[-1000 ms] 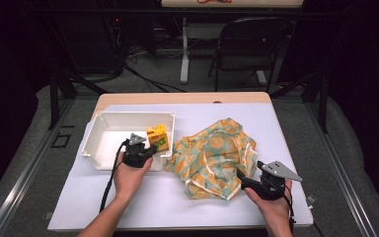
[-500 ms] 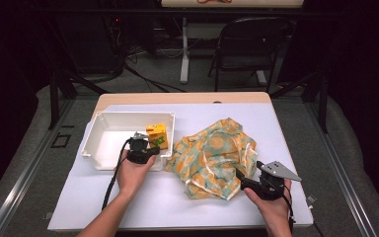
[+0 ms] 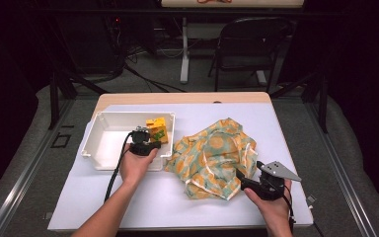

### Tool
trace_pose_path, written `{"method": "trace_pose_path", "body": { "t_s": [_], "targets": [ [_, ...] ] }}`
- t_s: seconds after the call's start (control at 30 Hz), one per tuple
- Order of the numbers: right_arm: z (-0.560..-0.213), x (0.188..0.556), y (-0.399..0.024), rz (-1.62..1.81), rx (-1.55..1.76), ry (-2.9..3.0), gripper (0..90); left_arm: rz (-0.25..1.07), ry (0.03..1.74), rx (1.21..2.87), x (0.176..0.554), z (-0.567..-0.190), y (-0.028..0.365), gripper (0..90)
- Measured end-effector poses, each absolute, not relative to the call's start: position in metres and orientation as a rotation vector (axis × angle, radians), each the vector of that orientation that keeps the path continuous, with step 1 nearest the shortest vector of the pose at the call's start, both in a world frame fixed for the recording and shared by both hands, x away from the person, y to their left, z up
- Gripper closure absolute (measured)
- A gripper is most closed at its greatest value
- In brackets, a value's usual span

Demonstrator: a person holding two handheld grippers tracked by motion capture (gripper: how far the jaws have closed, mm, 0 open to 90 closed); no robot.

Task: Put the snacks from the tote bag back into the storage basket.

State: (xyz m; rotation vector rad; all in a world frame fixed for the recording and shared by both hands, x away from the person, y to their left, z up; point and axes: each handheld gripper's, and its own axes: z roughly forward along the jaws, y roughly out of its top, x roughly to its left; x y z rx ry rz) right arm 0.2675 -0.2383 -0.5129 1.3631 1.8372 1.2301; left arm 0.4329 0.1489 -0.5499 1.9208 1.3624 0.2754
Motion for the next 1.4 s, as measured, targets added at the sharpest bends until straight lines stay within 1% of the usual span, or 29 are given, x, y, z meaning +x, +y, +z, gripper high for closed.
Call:
{"method": "trace_pose_path", "body": {
  "t_s": [0.07, 0.5, 0.6, 0.87, 1.2, 1.3, 1.4],
  "targets": [
    [-0.513, 0.267, -0.238, 1.23, 1.363, 1.835, 20.4, 0.305, 1.358, 1.93, 0.437, -0.548, 0.15, 90.0],
    [-0.513, 0.268, -0.238, 1.22, 1.361, 1.841, 20.6, 0.272, 1.404, 1.927, 0.457, -0.544, 0.151, 90.0],
    [-0.513, 0.268, -0.238, 1.22, 1.362, 1.84, 20.7, 0.257, 1.431, 1.885, 0.461, -0.547, 0.153, 90.0],
    [-0.514, 0.268, -0.238, 1.217, 1.362, 1.841, 20.8, 0.263, 1.469, 1.846, 0.465, -0.551, 0.155, 90.0],
    [-0.514, 0.268, -0.237, 1.21, 1.361, 1.845, 20.8, 0.26, 1.469, 1.824, 0.467, -0.552, 0.156, 90.0],
    [-0.515, 0.269, -0.237, 1.21, 1.363, 1.845, 20.9, 0.247, 1.469, 1.819, 0.467, -0.552, 0.158, 89.2],
    [-0.514, 0.269, -0.238, 1.209, 1.363, 1.845, 20.9, 0.25, 1.455, 1.831, 0.465, -0.548, 0.158, 85.1]
  ]
}}
